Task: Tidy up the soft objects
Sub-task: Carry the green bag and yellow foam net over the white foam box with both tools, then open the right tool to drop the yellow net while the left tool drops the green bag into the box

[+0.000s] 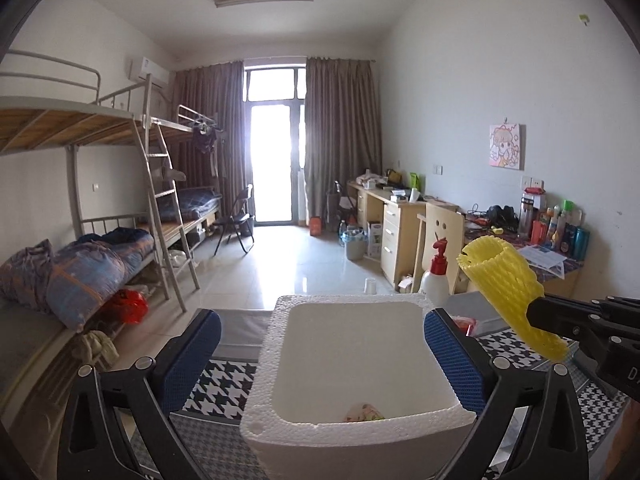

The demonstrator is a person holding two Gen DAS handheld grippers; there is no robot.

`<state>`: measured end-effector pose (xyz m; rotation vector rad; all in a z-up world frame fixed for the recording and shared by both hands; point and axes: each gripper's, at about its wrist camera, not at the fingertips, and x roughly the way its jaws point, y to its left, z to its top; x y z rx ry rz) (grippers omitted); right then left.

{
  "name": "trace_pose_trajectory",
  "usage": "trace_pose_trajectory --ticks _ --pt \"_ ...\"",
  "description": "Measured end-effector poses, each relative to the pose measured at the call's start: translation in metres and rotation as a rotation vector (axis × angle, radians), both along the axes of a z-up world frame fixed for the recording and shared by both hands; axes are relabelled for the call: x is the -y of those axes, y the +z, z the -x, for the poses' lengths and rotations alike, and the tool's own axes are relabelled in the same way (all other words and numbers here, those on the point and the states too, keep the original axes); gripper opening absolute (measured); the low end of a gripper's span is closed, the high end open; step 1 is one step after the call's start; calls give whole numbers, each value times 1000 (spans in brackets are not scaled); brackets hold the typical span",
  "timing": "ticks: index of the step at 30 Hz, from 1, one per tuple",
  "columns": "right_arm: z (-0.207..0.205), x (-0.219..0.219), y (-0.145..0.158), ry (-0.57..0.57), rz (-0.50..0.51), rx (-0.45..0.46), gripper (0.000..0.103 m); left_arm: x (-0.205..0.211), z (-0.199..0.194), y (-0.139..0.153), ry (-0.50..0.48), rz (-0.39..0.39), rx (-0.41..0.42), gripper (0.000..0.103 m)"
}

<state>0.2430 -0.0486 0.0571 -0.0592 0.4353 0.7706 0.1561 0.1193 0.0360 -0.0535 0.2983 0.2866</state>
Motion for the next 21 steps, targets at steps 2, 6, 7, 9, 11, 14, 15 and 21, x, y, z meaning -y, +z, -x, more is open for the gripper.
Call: trace_pose_trajectory --ticks 2,6,7,9,11,14,15,21 --pt "1 -3 1 7 2 3 9 -3 3 0 6 3 2 102" --pt "2 -11 3 22 11 12 9 -8 10 -1 16 10 7 102" --pt "2 -12 3 25 12 11 9 -9 12 -1 22 8 8 102" --pt "2 -17 4 36 14 15 9 -11 16 -2 31 0 7 102" --pt "1 -19 5 43 16 15 9 -13 19 -3 37 -5 10 102" --pt "0 -27 5 60 17 8 9 -21 24 -4 48 3 12 102" --pt "0 -29 5 66 19 5 9 -23 25 -4 50 6 14 102" --pt "1 -45 4 94 33 1 9 -31 34 -5 57 11 23 102"
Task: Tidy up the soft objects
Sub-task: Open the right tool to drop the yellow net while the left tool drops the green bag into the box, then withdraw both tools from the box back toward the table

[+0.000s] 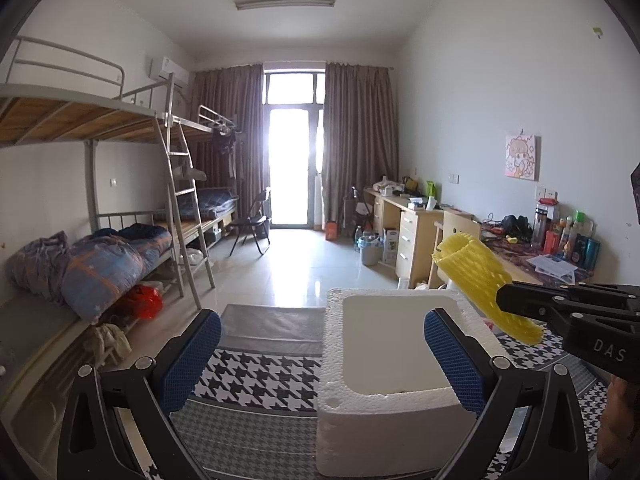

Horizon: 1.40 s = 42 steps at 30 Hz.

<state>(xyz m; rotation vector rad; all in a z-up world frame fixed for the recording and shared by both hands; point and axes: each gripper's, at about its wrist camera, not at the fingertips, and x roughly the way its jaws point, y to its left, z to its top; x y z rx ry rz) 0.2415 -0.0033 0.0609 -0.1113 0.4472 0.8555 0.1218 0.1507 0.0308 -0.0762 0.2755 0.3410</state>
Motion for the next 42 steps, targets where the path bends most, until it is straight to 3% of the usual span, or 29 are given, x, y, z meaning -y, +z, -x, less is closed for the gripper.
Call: trace_pose_trajectory --ticks 27,29,32,33,42 --pt "-14 -41 -19 34 55 -89 9 -15 14 -6 23 12 -4 102" --pt "-18 -43 -21 35 60 -106 19 -14 14 -7 27 11 -2 102" --pt "-22 -45 -26 36 62 -133 56 -14 16 -8 29 14 1 102" --pt "-22 -44 -26 34 58 -135 62 -14 17 -8 30 14 2 102" --pt "-12 -38 -19 37 51 -112 63 -9 17 -7 17 6 -4 102"
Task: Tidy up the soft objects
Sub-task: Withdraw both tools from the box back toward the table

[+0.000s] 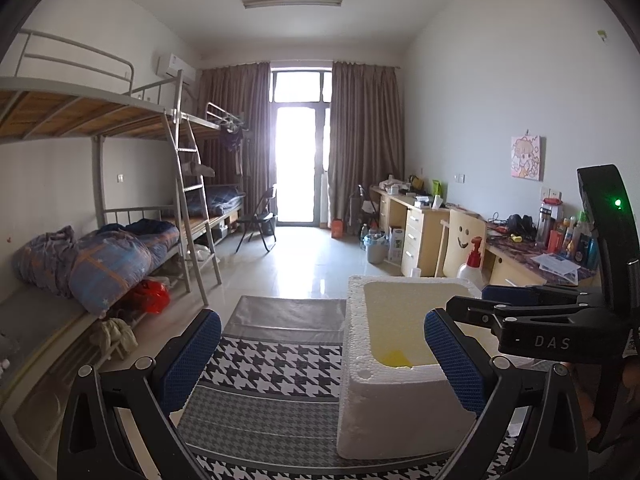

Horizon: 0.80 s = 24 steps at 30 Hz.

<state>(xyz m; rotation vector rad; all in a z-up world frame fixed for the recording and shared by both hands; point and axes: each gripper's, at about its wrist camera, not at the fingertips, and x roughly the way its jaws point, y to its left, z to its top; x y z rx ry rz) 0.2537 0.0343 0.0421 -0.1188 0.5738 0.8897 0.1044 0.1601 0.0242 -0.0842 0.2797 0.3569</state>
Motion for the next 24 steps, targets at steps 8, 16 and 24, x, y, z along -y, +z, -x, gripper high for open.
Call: trace_pose_trajectory --ticks 8,16,24 --pt "5 21 8 -29 -43 46 95 12 1 5 -24 -10 5 102" --pt "6 39 14 -37 -59 65 95 27 1 9 -58 -33 5 102" --pt "10 56 19 -66 -81 88 95 40 1 13 -81 -45 3 102"
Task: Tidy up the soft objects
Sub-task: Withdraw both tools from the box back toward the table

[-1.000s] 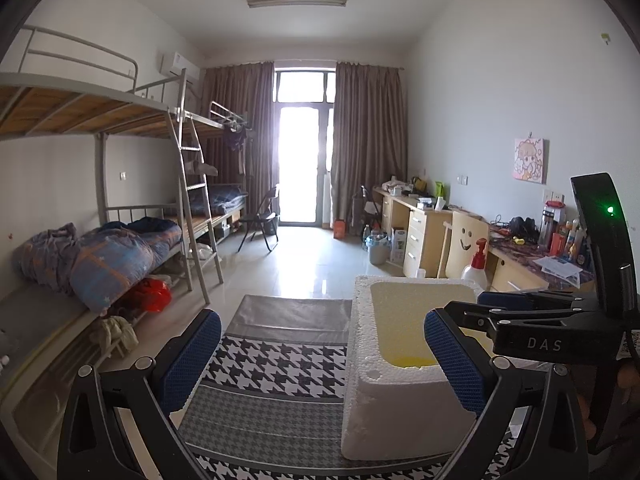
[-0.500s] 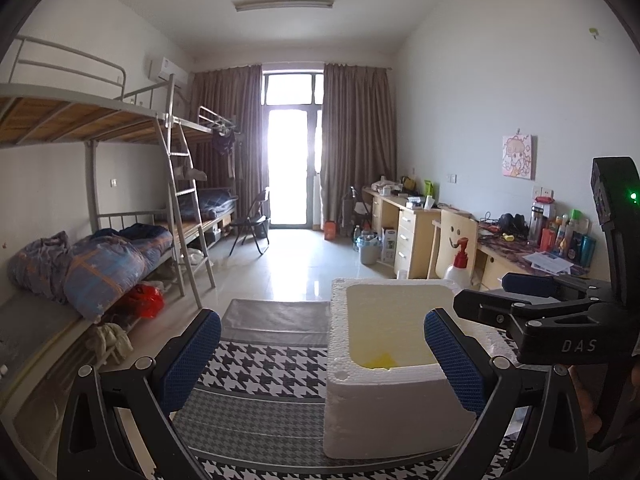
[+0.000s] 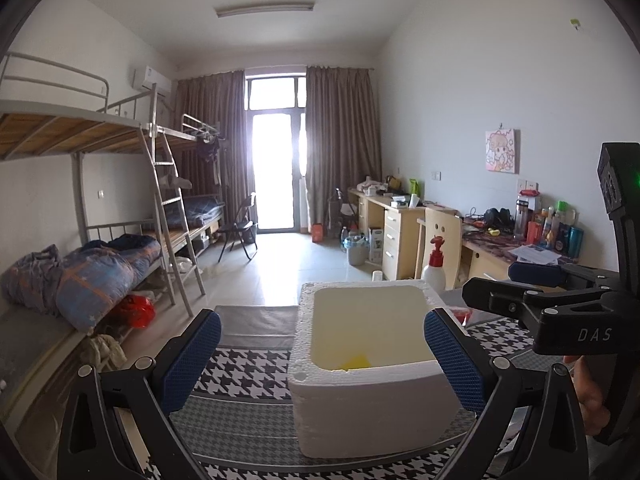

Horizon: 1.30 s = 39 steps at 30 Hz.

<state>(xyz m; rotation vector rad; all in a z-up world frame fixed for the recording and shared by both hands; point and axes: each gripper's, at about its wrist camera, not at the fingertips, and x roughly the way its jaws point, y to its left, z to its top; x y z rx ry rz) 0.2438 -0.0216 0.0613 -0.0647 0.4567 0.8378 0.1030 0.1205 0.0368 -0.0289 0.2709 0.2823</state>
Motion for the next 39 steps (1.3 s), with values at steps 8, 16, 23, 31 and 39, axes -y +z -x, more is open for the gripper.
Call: trace_pose_trajectory --ticks 8,16,23,31,39 --pt "3 16 0 -32 -8 11 95 9 0 3 -33 3 4 102" --pt "5 33 -2 -65 -6 30 95 24 -1 5 -76 1 8 102" --pt "1 50 -3 -105 -8 29 95 36 -5 5 -116 5 8 102" --pt "0 67 -4 -140 -10 30 95 49 -10 6 -164 8 -1 102" --pt "0 91 -7 -176 -22 28 95 60 -15 5 -214 20 -14 102"
